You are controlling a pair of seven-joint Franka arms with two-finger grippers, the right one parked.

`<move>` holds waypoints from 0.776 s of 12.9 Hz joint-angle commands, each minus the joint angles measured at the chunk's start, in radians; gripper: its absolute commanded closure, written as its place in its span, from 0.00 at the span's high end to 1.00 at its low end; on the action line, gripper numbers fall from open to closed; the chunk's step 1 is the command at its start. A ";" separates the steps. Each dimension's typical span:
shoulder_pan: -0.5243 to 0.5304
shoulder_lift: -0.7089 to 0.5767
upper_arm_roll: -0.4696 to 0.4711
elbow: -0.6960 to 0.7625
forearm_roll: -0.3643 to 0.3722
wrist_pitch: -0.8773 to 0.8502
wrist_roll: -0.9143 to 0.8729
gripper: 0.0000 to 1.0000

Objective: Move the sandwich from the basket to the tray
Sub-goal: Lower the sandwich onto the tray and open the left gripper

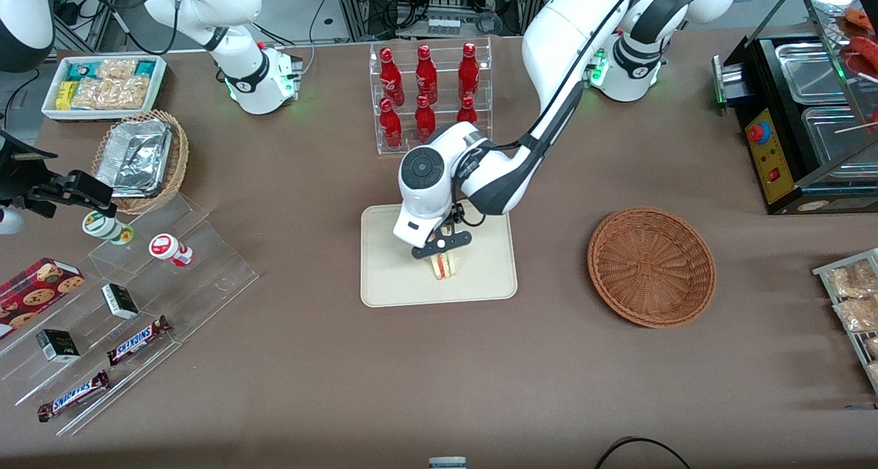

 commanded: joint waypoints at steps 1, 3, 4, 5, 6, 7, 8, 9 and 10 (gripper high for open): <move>0.000 -0.060 0.015 0.002 0.016 -0.052 0.046 1.00; 0.044 -0.109 0.015 -0.004 0.015 -0.143 0.184 1.00; 0.069 -0.144 0.016 -0.012 0.006 -0.197 0.205 1.00; 0.136 -0.170 0.010 -0.033 0.002 -0.261 0.216 1.00; 0.173 -0.196 0.007 -0.067 0.005 -0.279 0.250 1.00; 0.189 -0.219 0.012 -0.082 0.007 -0.288 0.317 1.00; 0.239 -0.258 0.012 -0.125 0.007 -0.290 0.381 1.00; 0.279 -0.307 0.012 -0.177 0.007 -0.283 0.432 1.00; 0.319 -0.359 0.012 -0.230 0.005 -0.282 0.509 1.00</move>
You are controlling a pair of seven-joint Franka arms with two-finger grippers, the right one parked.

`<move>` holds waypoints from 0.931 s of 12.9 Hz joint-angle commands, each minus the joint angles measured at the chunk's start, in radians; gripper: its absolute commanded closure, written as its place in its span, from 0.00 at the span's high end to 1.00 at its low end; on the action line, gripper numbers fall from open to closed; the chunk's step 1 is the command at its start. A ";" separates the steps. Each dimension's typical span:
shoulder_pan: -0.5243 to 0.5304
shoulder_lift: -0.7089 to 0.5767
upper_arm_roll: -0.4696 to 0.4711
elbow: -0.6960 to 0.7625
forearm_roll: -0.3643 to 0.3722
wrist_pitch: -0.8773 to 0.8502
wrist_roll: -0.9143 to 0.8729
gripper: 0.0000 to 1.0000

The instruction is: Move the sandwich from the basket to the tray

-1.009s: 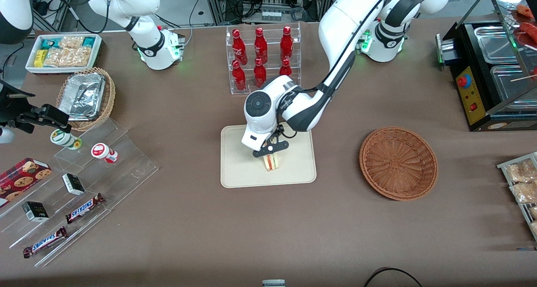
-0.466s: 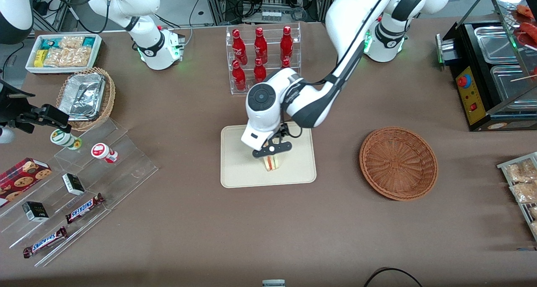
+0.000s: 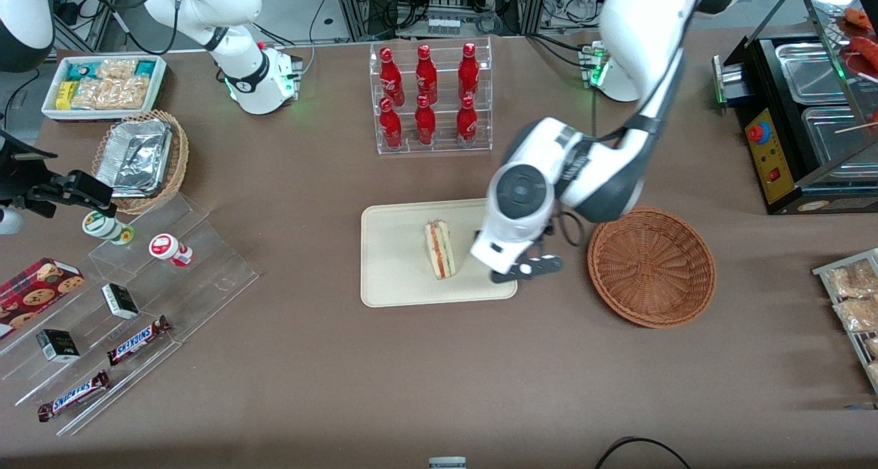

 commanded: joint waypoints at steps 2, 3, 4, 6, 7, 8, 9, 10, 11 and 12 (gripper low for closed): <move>0.148 -0.221 -0.011 -0.226 -0.007 0.002 0.246 1.00; 0.187 -0.267 -0.011 -0.262 -0.023 -0.004 0.324 1.00; 0.226 -0.306 -0.011 -0.291 -0.037 -0.008 0.399 1.00; 0.290 -0.364 -0.010 -0.310 -0.050 -0.083 0.534 1.00; 0.323 -0.386 -0.008 -0.307 -0.051 -0.119 0.588 1.00; 0.361 -0.416 -0.008 -0.307 -0.051 -0.151 0.642 1.00; 0.378 -0.449 -0.008 -0.311 -0.051 -0.175 0.683 1.00; 0.419 -0.478 -0.008 -0.310 -0.051 -0.208 0.737 1.00; 0.448 -0.496 -0.010 -0.304 -0.051 -0.254 0.781 1.00; 0.473 -0.530 -0.010 -0.305 -0.051 -0.280 0.814 1.00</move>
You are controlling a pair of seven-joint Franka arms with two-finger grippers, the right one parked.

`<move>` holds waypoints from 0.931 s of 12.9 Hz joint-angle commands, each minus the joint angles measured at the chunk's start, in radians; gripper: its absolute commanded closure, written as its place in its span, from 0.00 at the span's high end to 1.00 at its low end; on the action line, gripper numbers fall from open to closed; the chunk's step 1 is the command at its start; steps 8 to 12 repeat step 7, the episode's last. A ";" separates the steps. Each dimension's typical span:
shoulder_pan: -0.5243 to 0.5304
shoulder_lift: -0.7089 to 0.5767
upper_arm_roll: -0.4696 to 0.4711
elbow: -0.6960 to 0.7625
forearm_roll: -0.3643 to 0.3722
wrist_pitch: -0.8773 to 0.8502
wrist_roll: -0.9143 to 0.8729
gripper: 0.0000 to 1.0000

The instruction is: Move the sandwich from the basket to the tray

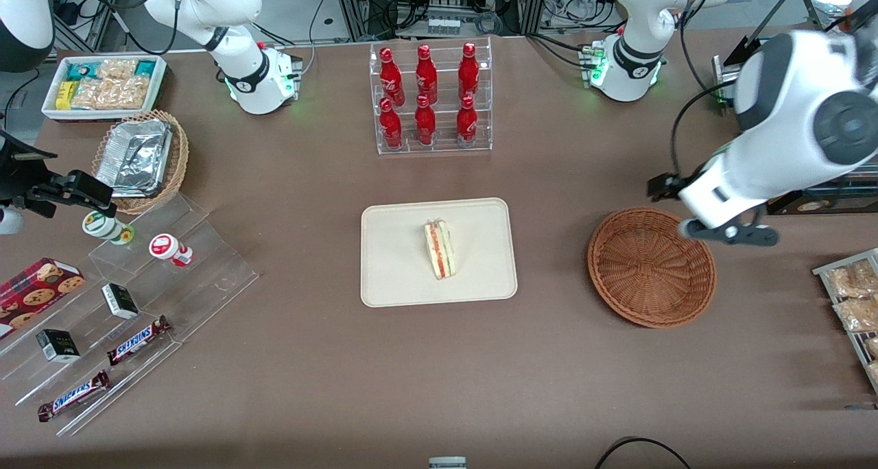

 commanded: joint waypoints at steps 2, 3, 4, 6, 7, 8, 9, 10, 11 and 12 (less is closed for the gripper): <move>0.072 -0.112 -0.012 -0.025 -0.015 -0.089 0.091 1.00; 0.073 -0.132 -0.009 -0.017 -0.013 -0.121 0.091 1.00; 0.073 -0.144 -0.007 0.001 -0.012 -0.151 0.091 1.00; 0.073 -0.155 0.005 0.029 -0.012 -0.188 0.091 1.00; 0.073 -0.157 0.005 0.030 -0.013 -0.189 0.086 1.00; 0.073 -0.157 0.005 0.030 -0.013 -0.189 0.086 1.00; 0.073 -0.157 0.005 0.030 -0.013 -0.189 0.086 1.00; 0.073 -0.157 0.005 0.030 -0.013 -0.189 0.086 1.00; 0.073 -0.157 0.005 0.030 -0.013 -0.189 0.086 1.00; 0.073 -0.157 0.005 0.030 -0.013 -0.189 0.086 1.00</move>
